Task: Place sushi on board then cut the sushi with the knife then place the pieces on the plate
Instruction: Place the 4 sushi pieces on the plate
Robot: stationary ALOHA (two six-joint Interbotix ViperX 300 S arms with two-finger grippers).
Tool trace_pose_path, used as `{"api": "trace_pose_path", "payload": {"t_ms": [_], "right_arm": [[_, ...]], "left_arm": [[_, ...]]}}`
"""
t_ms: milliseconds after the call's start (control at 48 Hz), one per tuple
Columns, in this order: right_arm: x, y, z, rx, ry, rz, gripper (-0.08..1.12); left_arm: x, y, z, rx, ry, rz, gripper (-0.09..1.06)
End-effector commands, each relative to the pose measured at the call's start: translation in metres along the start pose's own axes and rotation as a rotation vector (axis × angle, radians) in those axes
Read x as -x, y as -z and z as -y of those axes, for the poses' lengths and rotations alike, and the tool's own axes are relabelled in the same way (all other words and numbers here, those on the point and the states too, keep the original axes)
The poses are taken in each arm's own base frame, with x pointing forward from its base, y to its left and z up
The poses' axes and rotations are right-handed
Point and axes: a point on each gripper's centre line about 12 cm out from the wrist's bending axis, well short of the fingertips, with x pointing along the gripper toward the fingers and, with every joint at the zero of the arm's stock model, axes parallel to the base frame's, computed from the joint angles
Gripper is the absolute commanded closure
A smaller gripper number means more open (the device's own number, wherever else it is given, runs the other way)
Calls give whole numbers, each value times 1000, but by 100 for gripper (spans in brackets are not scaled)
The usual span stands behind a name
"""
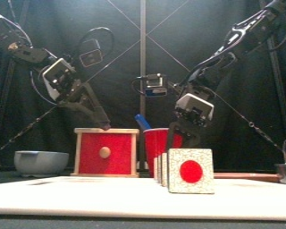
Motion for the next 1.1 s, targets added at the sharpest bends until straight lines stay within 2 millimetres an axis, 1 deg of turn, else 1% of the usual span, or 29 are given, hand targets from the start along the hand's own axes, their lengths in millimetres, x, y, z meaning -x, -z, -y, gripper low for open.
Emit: {"api": "trace_pose_path", "payload": {"t_ms": [21,83,146,333,375,438,562,646,771,854,958,1104], "right_arm": [[12,-14,3,-13,4,42,42],[16,-14,5,-17,11,36,46],[26,-13,8,-26,20,33,49],[72,-5,30,-88,73,25,49],[85,0,39,-114,92,20,49],[96,10,50,-150,117,5,49],[107,29,73,-228,158,-12,49],[105,40,89,-288,179,-16,49],[94,51,104,-337,192,5,48],[83,56,109,-348,189,19,46],[70,61,112,-352,185,5,41],[63,62,113,-350,186,-16,31]], "left_arm": [[3,-9,-1,-2,-4,35,22],[3,-9,-2,-1,-4,35,22],[3,-9,-2,-1,-4,34,22],[3,-9,-2,-1,-5,35,22],[3,-9,-3,1,-7,35,22],[3,-9,-3,0,-8,35,22],[3,-9,-4,3,-11,35,22],[3,-9,-5,4,-13,35,22],[3,-9,-5,4,-13,35,22],[3,-9,-5,4,-13,35,22],[3,-9,-5,4,-13,34,22],[3,-9,-5,4,-13,34,22]]}}
